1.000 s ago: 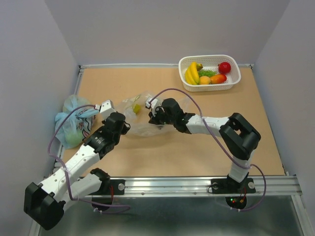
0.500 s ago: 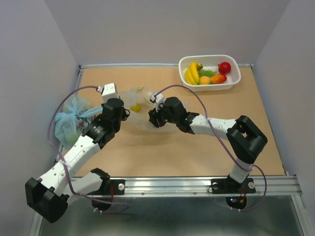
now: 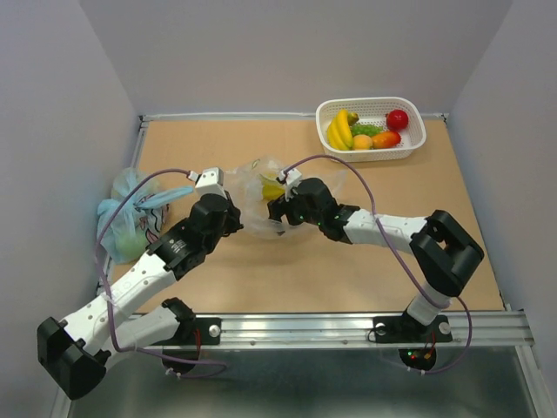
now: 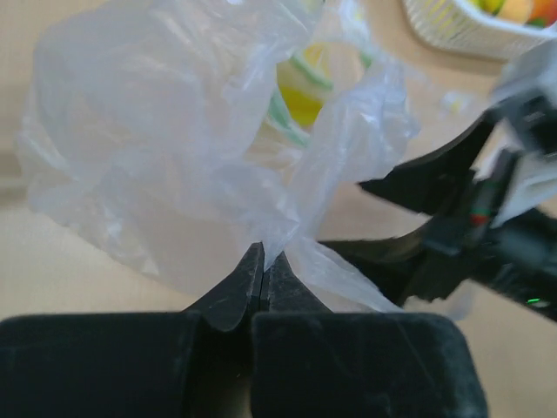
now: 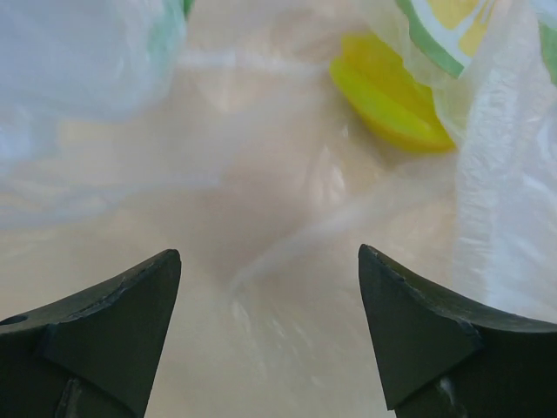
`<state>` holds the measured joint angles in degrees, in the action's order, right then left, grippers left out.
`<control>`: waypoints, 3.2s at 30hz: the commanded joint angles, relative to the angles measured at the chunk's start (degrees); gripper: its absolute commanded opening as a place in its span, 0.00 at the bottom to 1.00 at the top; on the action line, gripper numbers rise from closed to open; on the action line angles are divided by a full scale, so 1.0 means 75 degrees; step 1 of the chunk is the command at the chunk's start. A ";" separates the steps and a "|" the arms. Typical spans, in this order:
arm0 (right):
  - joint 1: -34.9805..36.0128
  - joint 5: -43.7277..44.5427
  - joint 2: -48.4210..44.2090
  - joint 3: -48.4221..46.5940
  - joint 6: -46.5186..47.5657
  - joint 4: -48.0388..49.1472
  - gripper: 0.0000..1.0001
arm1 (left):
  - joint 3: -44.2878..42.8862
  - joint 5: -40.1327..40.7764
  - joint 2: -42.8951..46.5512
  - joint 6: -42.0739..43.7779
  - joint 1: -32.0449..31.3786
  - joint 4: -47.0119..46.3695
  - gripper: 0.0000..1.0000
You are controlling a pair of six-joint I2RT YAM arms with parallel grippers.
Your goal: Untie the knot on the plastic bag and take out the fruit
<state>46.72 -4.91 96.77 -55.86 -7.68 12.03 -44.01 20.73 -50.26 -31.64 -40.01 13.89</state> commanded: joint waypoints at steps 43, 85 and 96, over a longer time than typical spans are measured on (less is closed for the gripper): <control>0.0075 0.3253 0.3173 -0.2911 0.5616 -0.0186 0.91 | 0.1169 -0.0760 0.0209 -0.0539 0.0049 0.0609 0.00; 0.0017 -0.0764 -0.2133 -0.0696 0.1517 -0.0760 0.00 | 0.0676 0.0329 -0.1431 -0.0024 0.1456 -0.0598 0.00; -0.1891 0.1013 -0.1971 -0.2032 0.1552 -0.0796 0.00 | 0.0899 0.0318 -0.1163 0.0058 0.1514 -0.0622 0.00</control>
<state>39.05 -6.20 80.73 -66.39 4.27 4.36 -36.60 22.50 -61.93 -32.18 -29.02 10.50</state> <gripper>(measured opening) 0.035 0.026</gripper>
